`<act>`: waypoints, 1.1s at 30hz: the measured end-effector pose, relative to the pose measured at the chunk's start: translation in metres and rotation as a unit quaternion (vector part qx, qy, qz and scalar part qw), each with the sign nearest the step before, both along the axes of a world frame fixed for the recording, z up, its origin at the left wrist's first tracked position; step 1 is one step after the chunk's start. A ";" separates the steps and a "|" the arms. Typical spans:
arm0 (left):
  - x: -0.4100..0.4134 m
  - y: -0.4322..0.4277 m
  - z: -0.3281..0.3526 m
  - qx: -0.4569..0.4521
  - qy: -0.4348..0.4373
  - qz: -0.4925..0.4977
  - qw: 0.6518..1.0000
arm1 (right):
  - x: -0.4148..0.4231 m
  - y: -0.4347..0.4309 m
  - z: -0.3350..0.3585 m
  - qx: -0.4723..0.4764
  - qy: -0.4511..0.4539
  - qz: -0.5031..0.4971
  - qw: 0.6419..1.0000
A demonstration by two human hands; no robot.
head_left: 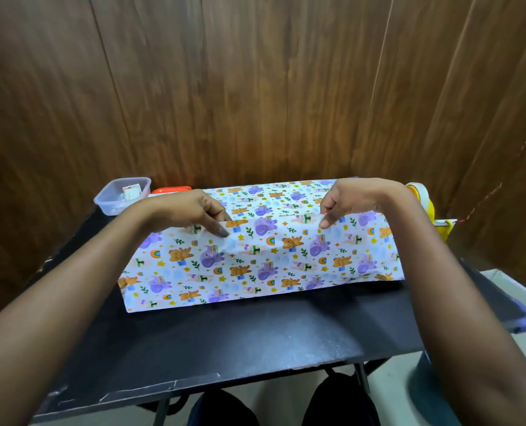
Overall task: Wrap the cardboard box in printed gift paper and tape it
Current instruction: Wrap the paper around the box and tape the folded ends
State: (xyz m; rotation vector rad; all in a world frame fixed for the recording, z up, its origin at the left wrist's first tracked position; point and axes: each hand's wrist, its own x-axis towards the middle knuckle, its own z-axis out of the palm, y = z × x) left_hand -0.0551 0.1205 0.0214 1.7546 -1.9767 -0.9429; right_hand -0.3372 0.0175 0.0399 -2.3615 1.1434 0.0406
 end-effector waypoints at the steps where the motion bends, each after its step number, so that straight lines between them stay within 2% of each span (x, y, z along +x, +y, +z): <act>1: 0.003 -0.001 -0.002 0.004 0.008 -0.001 1.000 | -0.004 -0.002 0.000 0.011 -0.016 -0.010 1.000; 4: 0.005 -0.005 -0.006 0.014 0.019 0.009 1.000 | -0.013 -0.010 -0.003 0.043 -0.063 -0.030 0.997; 9: 0.008 -0.011 -0.004 0.053 0.036 -0.015 0.998 | -0.017 -0.022 -0.014 0.052 -0.079 -0.039 0.995; 13: 0.011 -0.019 -0.003 0.088 0.030 -0.033 0.995 | -0.030 -0.024 -0.010 0.048 -0.024 -0.040 0.998; 15: 0.013 -0.021 -0.003 0.100 0.037 -0.025 0.994 | -0.041 -0.026 -0.007 0.050 -0.033 -0.055 0.997; 18: 0.018 -0.019 -0.001 0.115 -0.015 -0.039 0.992 | -0.051 -0.029 -0.010 0.068 -0.086 -0.065 0.992; 22: 0.030 -0.006 0.007 0.129 -0.104 -0.046 0.985 | -0.051 -0.031 -0.012 0.069 -0.091 -0.064 0.991; 27: 0.040 0.006 0.005 0.086 -0.067 -0.013 0.994 | -0.054 -0.037 -0.011 0.074 -0.085 -0.065 0.991; 33: 0.043 0.001 -0.001 0.092 -0.078 0.002 0.993 | -0.049 -0.044 -0.020 0.060 -0.087 -0.066 0.992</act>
